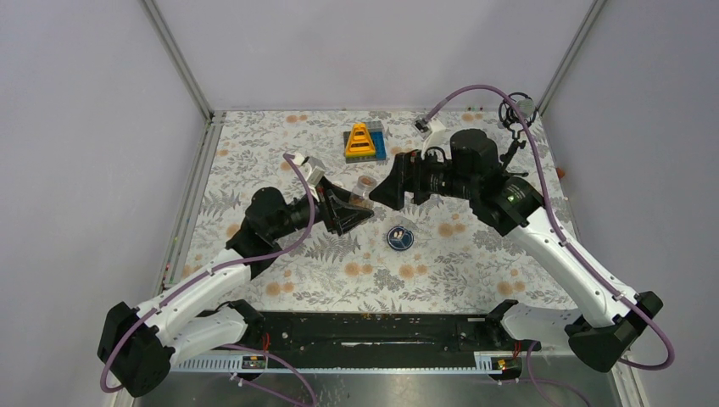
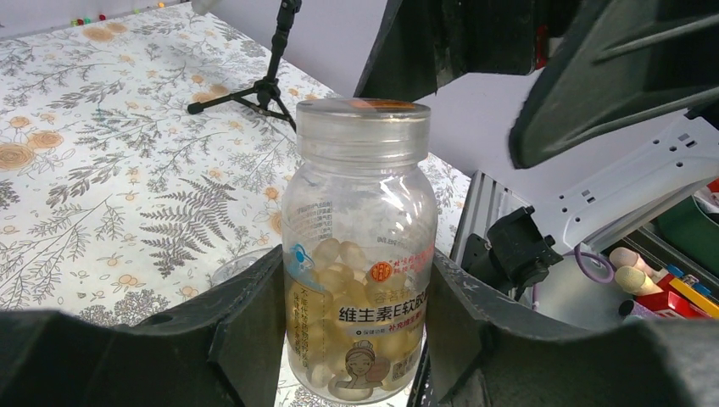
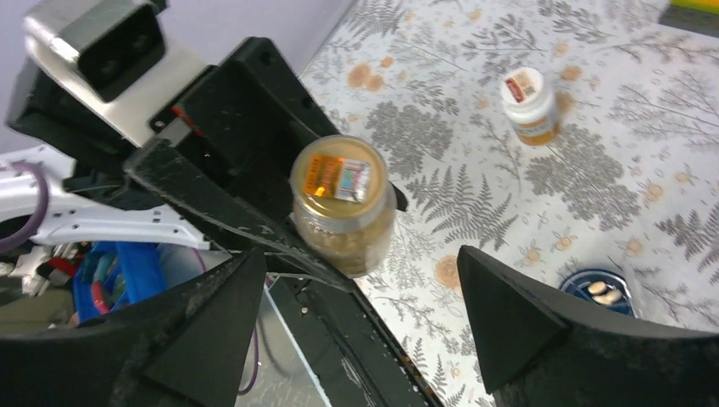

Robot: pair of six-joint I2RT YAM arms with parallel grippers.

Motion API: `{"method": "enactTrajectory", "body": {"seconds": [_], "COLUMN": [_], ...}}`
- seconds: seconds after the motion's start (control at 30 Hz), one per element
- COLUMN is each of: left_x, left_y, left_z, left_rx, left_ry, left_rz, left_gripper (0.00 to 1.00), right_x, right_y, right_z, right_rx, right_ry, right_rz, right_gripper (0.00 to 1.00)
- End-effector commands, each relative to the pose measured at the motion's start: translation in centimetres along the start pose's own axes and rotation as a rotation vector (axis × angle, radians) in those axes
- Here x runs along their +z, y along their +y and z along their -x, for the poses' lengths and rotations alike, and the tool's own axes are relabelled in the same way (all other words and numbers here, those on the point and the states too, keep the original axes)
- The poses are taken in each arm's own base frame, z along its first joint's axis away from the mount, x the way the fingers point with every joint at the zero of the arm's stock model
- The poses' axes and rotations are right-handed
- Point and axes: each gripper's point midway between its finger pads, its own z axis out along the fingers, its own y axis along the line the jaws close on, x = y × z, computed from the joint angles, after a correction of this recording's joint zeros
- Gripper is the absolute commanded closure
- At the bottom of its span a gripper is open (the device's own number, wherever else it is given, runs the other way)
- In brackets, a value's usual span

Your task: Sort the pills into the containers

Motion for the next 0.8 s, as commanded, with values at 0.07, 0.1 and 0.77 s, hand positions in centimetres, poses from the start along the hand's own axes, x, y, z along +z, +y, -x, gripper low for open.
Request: {"method": "enactTrajectory", "body": {"seconds": [0.07, 0.1, 0.77], "left_x": [0.2, 0.2, -0.6], "left_y": [-1.1, -1.2, -2.1], "left_z": [1.3, 1.2, 4.1], "left_rx": [0.065, 0.069, 0.082], "left_ry": [-0.033, -0.03, -0.142], "left_rz": [-0.07, -0.073, -0.062], "left_gripper": [1.0, 1.0, 1.0], "right_x": [1.1, 1.6, 0.1], "right_y": [2.8, 2.5, -6.3], "right_z": [2.6, 2.6, -1.2], "right_rx": [-0.036, -0.031, 0.095], "right_ry": [-0.054, -0.052, -0.085], "right_rz": [0.123, 0.105, -0.23], "right_gripper": [0.04, 0.04, 0.15]}}
